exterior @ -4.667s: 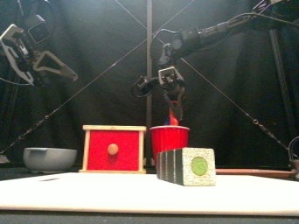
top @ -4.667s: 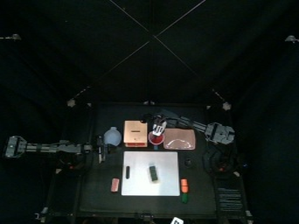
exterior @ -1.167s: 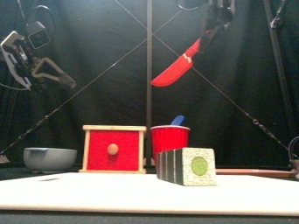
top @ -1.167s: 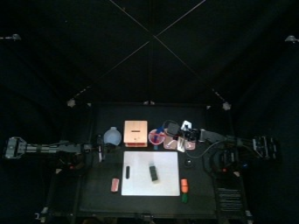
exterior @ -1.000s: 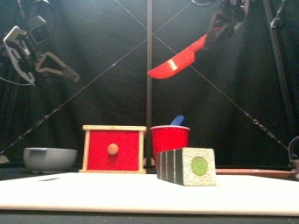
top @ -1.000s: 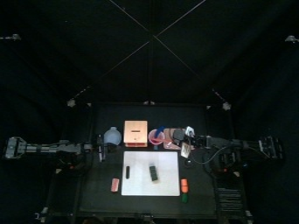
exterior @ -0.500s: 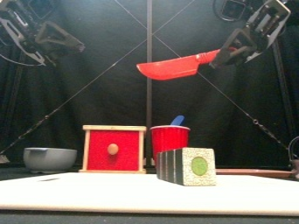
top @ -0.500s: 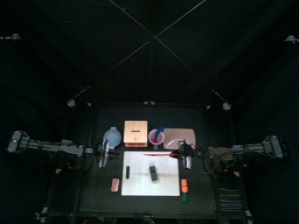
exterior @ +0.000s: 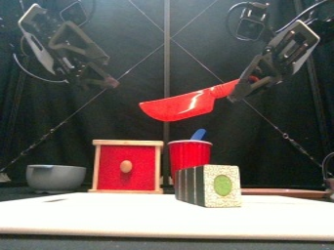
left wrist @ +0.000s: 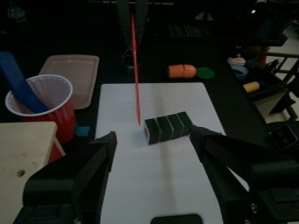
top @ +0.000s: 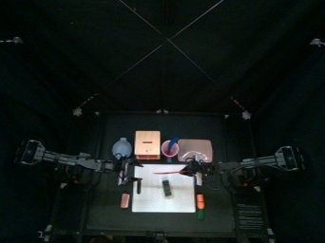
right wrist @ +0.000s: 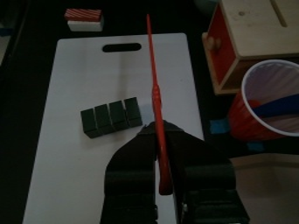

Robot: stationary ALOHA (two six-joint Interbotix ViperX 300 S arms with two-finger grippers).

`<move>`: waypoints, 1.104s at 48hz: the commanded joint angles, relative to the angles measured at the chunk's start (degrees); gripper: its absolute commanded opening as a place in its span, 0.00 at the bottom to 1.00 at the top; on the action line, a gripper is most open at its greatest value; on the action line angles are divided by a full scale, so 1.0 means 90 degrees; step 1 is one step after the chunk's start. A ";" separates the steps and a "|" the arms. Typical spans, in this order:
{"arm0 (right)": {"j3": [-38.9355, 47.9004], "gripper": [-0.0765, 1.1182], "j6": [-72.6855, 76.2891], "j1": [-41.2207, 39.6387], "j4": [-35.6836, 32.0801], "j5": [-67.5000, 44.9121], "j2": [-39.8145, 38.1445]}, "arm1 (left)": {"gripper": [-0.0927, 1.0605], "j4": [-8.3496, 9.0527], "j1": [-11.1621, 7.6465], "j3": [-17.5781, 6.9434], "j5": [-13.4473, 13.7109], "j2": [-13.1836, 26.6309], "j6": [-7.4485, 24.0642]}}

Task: Place sushi on board then cut the sushi with the knife then place the pieces on the plate
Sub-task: Grasp knife edge with left hand

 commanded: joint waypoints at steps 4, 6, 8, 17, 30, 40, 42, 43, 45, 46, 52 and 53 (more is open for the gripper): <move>-0.0244 0.40 0.0020 0.0010 -0.0010 -0.0059 0.0137 | 0.92 -0.0195 -0.0029 -0.0469 -0.0020 0.0605 -0.0010; -0.0254 0.40 0.0029 0.0010 -0.0010 -0.0068 0.0176 | 0.92 -0.0234 -0.0029 -0.0537 -0.0020 0.0771 0.0000; -0.0273 0.40 0.0039 0.0010 -0.0010 -0.0059 0.0195 | 0.92 -0.0254 -0.0029 -0.0596 -0.0020 0.0889 -0.0010; -0.0352 0.40 0.0059 0.0039 0.0020 -0.0068 0.0254 | 0.92 -0.0283 -0.0049 -0.0947 -0.0020 0.1543 0.0010; -0.0391 0.40 0.0068 0.0049 0.0029 -0.0088 0.0342 | 0.92 -0.0293 0.0000 -0.1328 -0.0020 0.2129 0.0000; -0.0400 0.40 0.0078 0.0088 0.0039 -0.0107 0.0430 | 0.91 -0.0371 0.0078 -0.1455 -0.0020 0.2393 -0.0010; -0.0400 0.40 0.0078 0.0098 0.0039 -0.0107 0.0430 | 0.91 -0.0439 0.0098 -0.1465 -0.0020 0.2432 -0.0010; -0.0400 0.40 0.0078 0.0107 0.0039 -0.0107 0.0439 | 0.91 -0.0479 0.0127 -0.1475 -0.0020 0.2441 0.0000; -0.0400 0.40 0.0078 0.0117 0.0039 -0.0107 0.0430 | 0.91 -0.0576 0.0166 -0.1475 -0.0020 0.2471 -0.0010; -0.0410 0.40 0.0088 0.0117 0.0039 -0.0107 0.0439 | 0.91 -0.0635 0.0176 -0.1465 -0.0020 0.2471 0.0000; -0.0400 0.40 0.0088 0.0127 0.0068 -0.0107 0.0439 | 0.90 -0.0811 0.0254 -0.1455 -0.0020 0.2490 0.0010; -0.0410 0.40 0.0088 0.0127 0.0068 -0.0107 0.0430 | 0.89 -0.0820 0.0264 -0.1455 -0.0010 0.2490 0.0010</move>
